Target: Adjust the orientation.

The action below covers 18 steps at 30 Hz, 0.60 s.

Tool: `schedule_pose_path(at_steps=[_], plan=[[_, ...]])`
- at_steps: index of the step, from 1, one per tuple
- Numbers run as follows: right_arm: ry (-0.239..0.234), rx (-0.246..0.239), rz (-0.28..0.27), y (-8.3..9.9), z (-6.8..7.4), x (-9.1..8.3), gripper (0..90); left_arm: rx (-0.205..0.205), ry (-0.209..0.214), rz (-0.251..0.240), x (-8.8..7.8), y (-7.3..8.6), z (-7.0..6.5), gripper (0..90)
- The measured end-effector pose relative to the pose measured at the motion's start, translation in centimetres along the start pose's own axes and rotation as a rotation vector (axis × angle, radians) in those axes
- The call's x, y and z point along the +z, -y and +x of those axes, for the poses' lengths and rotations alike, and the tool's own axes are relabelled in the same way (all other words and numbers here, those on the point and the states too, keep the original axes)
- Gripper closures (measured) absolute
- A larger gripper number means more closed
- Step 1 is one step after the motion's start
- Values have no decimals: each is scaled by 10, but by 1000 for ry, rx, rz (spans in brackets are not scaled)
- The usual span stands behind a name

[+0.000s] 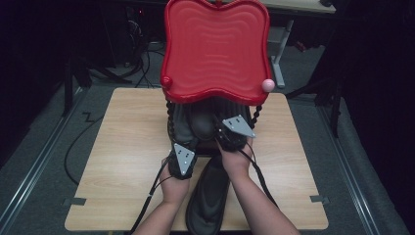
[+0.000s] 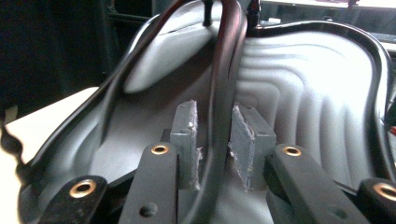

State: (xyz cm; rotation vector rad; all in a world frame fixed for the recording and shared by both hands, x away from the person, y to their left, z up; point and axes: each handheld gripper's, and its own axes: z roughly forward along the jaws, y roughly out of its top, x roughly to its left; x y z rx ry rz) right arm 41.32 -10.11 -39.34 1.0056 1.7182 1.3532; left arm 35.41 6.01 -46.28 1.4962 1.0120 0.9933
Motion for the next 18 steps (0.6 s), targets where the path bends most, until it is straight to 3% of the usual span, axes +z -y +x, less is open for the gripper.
schedule_pose_path(at_steps=[3,4,6,8,11,14,18], plan=[[-24,-5,-1,14,-4,-28,705,8,24,-19,-8,1,-6,871],[-33,-7,2,25,-8,-45,701,17,39,-31,-12,1,-11,859],[-37,-4,5,29,-10,-51,701,23,46,-46,-14,0,-15,856],[-41,-3,12,39,-16,-67,699,28,52,-69,-14,-3,-20,849],[-21,-21,26,58,-31,-91,700,32,67,-66,-10,-5,-26,848],[-13,-12,52,71,-45,-103,703,52,57,-45,2,-4,-31,847],[-3,-2,67,81,-53,-110,707,53,28,-39,9,-5,-28,860]])
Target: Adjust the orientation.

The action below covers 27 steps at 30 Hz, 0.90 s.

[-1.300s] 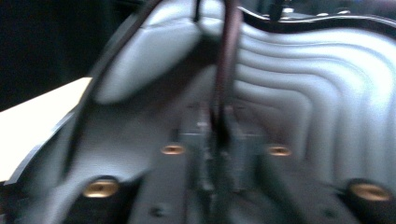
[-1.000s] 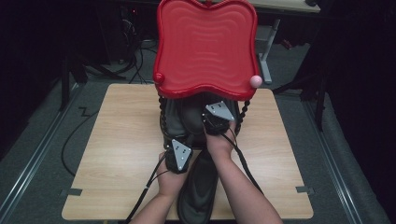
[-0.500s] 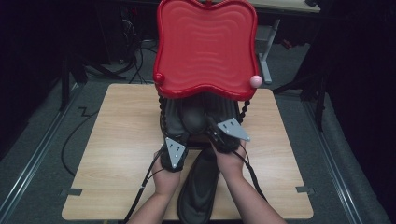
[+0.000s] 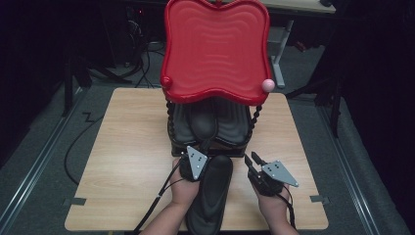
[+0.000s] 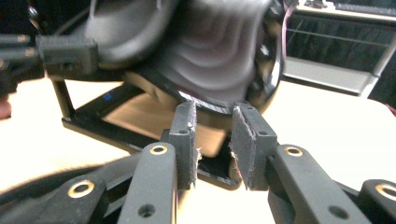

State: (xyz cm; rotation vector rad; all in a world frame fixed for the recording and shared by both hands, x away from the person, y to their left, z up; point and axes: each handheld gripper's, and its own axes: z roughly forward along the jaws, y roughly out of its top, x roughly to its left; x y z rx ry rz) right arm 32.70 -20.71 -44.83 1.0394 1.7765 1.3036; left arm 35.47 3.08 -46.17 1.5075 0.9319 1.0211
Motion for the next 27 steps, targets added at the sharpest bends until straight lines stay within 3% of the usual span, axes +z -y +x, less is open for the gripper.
schedule_pose_path(at_steps=[4,9,13,17,21,22,25,27], plan=[[-2,2,29,8,-4,1,706,3,-38,15,6,-4,8,860],[-36,-19,39,9,6,1,696,-27,-80,41,13,-7,24,862],[-52,-28,58,12,11,-1,685,-1,-90,45,13,-9,29,860],[-58,-26,94,20,12,-8,681,-28,-99,49,8,-9,35,838],[-92,-51,181,38,16,-20,732,-18,-62,36,-11,-8,36,762],[-92,-51,181,38,16,-20,732,-8,-52,38,-18,-6,36,762],[-121,-47,266,47,18,-25,837,-17,-18,60,-40,4,42,697],[-170,-46,340,55,24,-26,894,-29,9,113,-64,21,50,641]])
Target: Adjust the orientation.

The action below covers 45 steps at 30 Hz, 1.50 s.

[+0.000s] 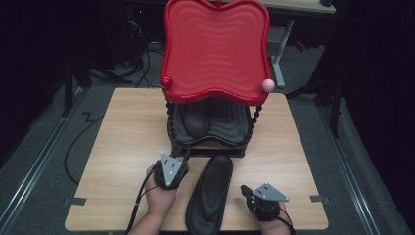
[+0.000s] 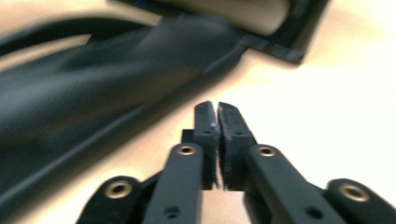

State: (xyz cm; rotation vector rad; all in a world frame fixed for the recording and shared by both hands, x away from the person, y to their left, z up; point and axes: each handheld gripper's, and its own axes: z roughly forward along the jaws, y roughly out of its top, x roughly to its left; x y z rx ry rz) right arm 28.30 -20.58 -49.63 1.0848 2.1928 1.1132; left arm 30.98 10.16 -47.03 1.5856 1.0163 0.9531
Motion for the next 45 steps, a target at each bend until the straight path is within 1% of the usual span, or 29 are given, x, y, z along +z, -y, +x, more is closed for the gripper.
schedule_pose_path(at_steps=[1,3,4,5,6,7,9,11,15,17,18,19,20,21,22,23,25,27,30,32,33,34,36,38,40,41,42,43,45], plan=[[0,0,0,0,0,0,894,0,0,0,0,0,0,619],[-34,-37,44,4,12,3,897,18,3,32,-14,14,6,606],[-54,-84,55,5,23,5,898,-1,-5,35,-23,17,12,599],[-61,-94,57,4,26,6,898,-28,1,28,-26,14,17,592],[-61,-94,57,4,26,6,898,-28,1,28,-26,14,17,571],[-65,-96,63,3,31,7,898,-48,-3,5,-31,10,22,571],[-78,-103,81,3,37,11,899,-57,-24,-16,-35,8,28,559],[-82,-111,87,2,40,14,899,-65,-30,-11,-36,11,33,546],[-122,-115,83,-3,48,22,898,-81,-62,12,-39,18,42,538],[-150,-126,80,-9,58,30,897,-79,-77,16,-42,20,45,537],[-172,-142,78,-15,67,38,891,-76,-85,18,-44,21,47,535],[-172,-142,78,-15,67,38,891,-76,-93,19,-47,22,48,535],[-187,-150,76,-19,73,44,888,-76,-102,20,-49,23,50,535],[-215,-171,70,-27,84,56,870,-80,-121,23,-54,25,54,534],[-235,-167,69,-31,90,63,865,-87,-129,26,-56,26,57,534],[-235,-167,69,-31,90,63,865,-87,-129,26,-56,26,57,534],[-278,-169,50,-43,103,75,835,-105,-150,24,-60,28,63,534],[-290,-162,37,-46,104,74,819,-109,-155,23,-61,29,65,535],[-322,-144,-18,-49,95,63,708,-115,-159,24,-61,29,68,534],[-314,-113,-51,-48,84,55,590,-119,-158,25,-60,29,69,534],[-310,-106,-76,-49,78,52,530,-118,-157,28,-60,29,69,533],[-290,-110,-96,-51,72,54,437,-116,-156,29,-60,30,68,531],[-294,-110,-96,-53,70,57,413,-113,-155,31,-61,30,67,530],[-300,-115,-53,-56,69,70,374,-113,-154,29,-62,30,67,528],[-286,-134,-26,-53,71,78,426,-115,-155,25,-63,29,68,527],[-274,-148,-34,-53,72,78,461,-117,-155,23,-63,29,68,526],[-291,-153,-30,-52,71,73,603,-119,-151,24,-63,29,69,525],[-291,-153,-30,-52,71,73,603,-119,-148,25,-63,30,68,525],[-301,-173,-27,-49,71,65,703,-120,-142,27,-60,29,68,525]])
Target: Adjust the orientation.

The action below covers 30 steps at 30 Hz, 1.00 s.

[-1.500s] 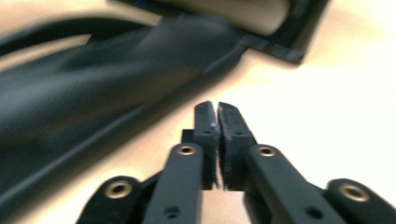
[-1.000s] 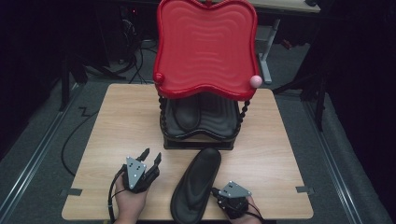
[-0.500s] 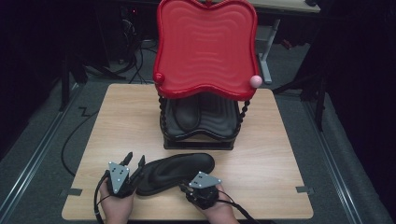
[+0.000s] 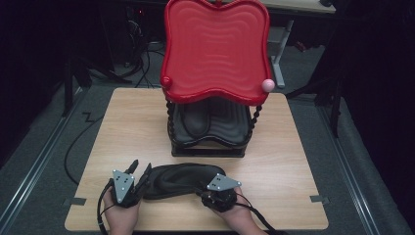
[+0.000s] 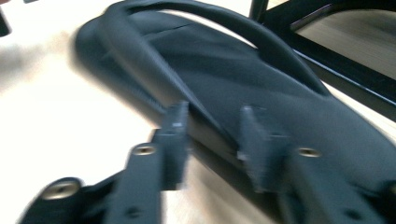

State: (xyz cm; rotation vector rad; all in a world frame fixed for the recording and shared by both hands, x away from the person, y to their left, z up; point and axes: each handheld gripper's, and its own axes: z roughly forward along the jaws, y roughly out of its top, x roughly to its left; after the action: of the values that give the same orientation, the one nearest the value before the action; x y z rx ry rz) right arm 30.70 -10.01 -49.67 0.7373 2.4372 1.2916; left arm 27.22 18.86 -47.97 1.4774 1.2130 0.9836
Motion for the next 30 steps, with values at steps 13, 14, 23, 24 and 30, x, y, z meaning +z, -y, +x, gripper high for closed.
schedule_pose_path(at_steps=[13,14,23,24,30], plan=[[48,19,18,25,8,-46,686,25,81,-11,23,-8,-23,529],[29,34,11,26,7,-48,620,30,89,-10,24,-8,-25,529],[226,170,-43,32,-46,-80,827,23,113,-20,31,-10,-30,536],[290,184,-3,36,-61,-77,897,24,113,-20,31,-10,-31,536],[304,180,99,46,-80,-60,899,33,110,-19,30,-9,-31,536]])
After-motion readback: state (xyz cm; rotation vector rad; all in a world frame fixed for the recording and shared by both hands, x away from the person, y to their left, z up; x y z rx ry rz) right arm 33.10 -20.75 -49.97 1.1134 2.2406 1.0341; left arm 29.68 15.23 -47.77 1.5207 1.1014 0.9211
